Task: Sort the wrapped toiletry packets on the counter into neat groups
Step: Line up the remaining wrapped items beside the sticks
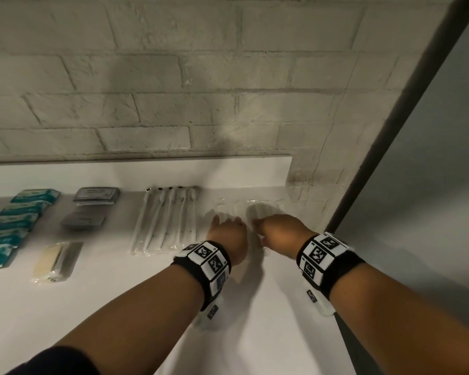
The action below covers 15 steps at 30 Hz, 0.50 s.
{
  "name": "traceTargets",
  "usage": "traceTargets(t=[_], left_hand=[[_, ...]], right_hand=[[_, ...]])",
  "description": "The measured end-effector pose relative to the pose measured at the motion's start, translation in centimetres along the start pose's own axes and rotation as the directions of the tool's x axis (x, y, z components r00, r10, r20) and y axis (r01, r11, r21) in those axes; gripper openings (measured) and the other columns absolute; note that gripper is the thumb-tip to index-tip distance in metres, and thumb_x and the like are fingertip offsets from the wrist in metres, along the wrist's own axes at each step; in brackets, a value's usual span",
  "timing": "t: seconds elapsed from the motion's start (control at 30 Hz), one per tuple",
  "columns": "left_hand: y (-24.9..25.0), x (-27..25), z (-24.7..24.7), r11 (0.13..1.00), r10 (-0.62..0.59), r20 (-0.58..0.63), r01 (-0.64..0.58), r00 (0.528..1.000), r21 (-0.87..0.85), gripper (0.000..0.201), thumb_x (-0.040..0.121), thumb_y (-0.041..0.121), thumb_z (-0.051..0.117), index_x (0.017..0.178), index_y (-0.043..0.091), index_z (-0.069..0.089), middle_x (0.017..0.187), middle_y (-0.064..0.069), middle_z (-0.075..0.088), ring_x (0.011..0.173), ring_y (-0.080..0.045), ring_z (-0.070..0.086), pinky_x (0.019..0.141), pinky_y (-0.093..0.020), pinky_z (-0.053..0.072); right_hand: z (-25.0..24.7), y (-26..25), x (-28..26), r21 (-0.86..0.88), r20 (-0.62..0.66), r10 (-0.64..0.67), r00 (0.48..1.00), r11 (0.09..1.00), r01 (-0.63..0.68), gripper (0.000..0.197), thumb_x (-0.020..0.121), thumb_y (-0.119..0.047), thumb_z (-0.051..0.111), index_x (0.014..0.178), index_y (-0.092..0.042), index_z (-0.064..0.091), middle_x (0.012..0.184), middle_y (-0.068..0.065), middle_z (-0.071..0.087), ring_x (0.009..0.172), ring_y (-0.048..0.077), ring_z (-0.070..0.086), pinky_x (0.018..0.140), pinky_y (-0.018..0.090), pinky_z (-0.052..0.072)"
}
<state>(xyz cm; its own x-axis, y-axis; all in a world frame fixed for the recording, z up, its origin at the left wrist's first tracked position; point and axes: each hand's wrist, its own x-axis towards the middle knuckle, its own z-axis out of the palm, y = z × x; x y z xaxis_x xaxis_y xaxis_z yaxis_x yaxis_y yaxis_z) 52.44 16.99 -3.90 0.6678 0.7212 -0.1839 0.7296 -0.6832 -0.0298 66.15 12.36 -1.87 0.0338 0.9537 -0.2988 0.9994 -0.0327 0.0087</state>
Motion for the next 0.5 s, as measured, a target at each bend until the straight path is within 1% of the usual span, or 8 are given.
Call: traceTargets(t=[0.1, 0.17, 0.23, 0.27, 0.33, 0.4, 0.47, 0.5], left_hand=[[-0.2, -0.2, 0.1, 1.000, 0.007, -0.003, -0.007, 1.000, -0.005, 0.050, 0.092, 0.023, 0.046, 0.140, 0.009, 0.040, 0.146, -0.006, 0.041, 0.131, -0.023, 0.043, 0.115, -0.049, 0.013], [-0.4, -0.4, 0.0, 1.000, 0.010, -0.012, -0.010, 1.000, -0.005, 0.051, 0.091, 0.022, 0.045, 0.140, 0.008, 0.039, 0.148, -0.007, 0.039, 0.134, -0.024, 0.040, 0.115, -0.048, 0.014], [-0.8, -0.7, -0.2, 1.000, -0.012, -0.024, 0.012, 1.000, -0.012, 0.053, 0.092, 0.020, 0.045, 0.142, 0.008, 0.036, 0.153, -0.009, 0.031, 0.138, -0.025, 0.035, 0.116, -0.046, 0.015], [-1.1, -0.8, -0.3, 1.000, -0.030, -0.029, 0.030, 0.999, -0.008, 0.054, 0.092, 0.019, 0.045, 0.143, 0.007, 0.034, 0.155, -0.011, 0.028, 0.139, -0.025, 0.033, 0.116, -0.046, 0.015], [-1.8, -1.1, -0.5, 0.998, -0.066, -0.017, 0.066, 0.998, 0.015, 0.055, 0.091, 0.014, 0.041, 0.144, 0.006, 0.032, 0.156, -0.012, 0.025, 0.140, -0.026, 0.031, 0.116, -0.046, 0.014], [-2.4, -1.2, -0.5, 0.995, -0.089, 0.045, 0.087, 0.995, 0.039, 0.058, 0.090, 0.012, 0.039, 0.146, 0.005, 0.029, 0.157, -0.012, 0.023, 0.140, -0.026, 0.030, 0.117, -0.048, 0.013], [-2.7, -1.3, -0.2, 0.994, -0.102, 0.099, 0.098, 0.990, 0.043, 0.060, 0.089, 0.010, 0.038, 0.147, 0.004, 0.025, 0.158, -0.011, 0.022, 0.140, -0.026, 0.030, 0.117, -0.049, 0.011], [-2.7, -1.4, -0.1, 0.994, -0.102, 0.098, 0.098, 0.990, 0.045, 0.060, 0.089, 0.010, 0.038, 0.148, 0.004, 0.024, 0.158, -0.011, 0.022, 0.139, -0.026, 0.032, 0.116, -0.049, 0.012]], right_hand=[[0.0, 0.1, 0.2, 0.006, 0.008, -0.011, 1.000, 1.000, 0.011, 0.043, 0.092, -0.026, 0.056, 0.135, -0.022, 0.050, 0.124, 0.008, 0.063, 0.112, 0.031, 0.059, 0.093, 0.040, 0.050], [0.1, 0.1, 0.2, 0.015, 0.011, -0.005, 1.000, 1.000, 0.005, 0.043, 0.093, -0.029, 0.056, 0.135, -0.023, 0.051, 0.127, 0.007, 0.061, 0.115, 0.029, 0.058, 0.096, 0.039, 0.049], [0.1, -0.1, 0.2, 0.031, -0.016, -0.005, 1.000, 1.000, 0.005, 0.047, 0.093, -0.029, 0.055, 0.139, -0.024, 0.047, 0.134, 0.003, 0.057, 0.120, 0.028, 0.055, 0.099, 0.036, 0.046], [0.2, -0.4, 0.3, 0.039, -0.034, -0.004, 0.999, 0.999, 0.005, 0.047, 0.094, -0.029, 0.055, 0.140, -0.024, 0.046, 0.135, 0.002, 0.057, 0.120, 0.027, 0.055, 0.098, 0.035, 0.047], [0.3, -1.1, 0.5, 0.039, -0.049, -0.010, 0.999, 0.999, 0.012, 0.048, 0.093, -0.028, 0.054, 0.141, -0.022, 0.045, 0.127, 0.004, 0.061, 0.113, 0.027, 0.059, 0.091, 0.032, 0.048], [0.4, -2.0, 0.7, 0.014, -0.039, -0.034, 0.999, 0.999, 0.035, 0.049, 0.092, -0.025, 0.054, 0.140, -0.020, 0.045, 0.121, 0.007, 0.063, 0.109, 0.029, 0.061, 0.086, 0.031, 0.047], [0.5, -2.6, 0.9, -0.015, -0.030, -0.069, 0.997, 0.998, 0.068, 0.049, 0.091, -0.021, 0.054, 0.139, -0.019, 0.045, 0.120, 0.009, 0.064, 0.108, 0.032, 0.061, 0.087, 0.033, 0.050], [0.5, -2.8, 0.9, -0.022, -0.025, -0.079, 0.997, 0.997, 0.078, 0.049, 0.090, -0.020, 0.054, 0.138, -0.019, 0.045, 0.120, 0.010, 0.064, 0.108, 0.033, 0.061, 0.088, 0.035, 0.051]])
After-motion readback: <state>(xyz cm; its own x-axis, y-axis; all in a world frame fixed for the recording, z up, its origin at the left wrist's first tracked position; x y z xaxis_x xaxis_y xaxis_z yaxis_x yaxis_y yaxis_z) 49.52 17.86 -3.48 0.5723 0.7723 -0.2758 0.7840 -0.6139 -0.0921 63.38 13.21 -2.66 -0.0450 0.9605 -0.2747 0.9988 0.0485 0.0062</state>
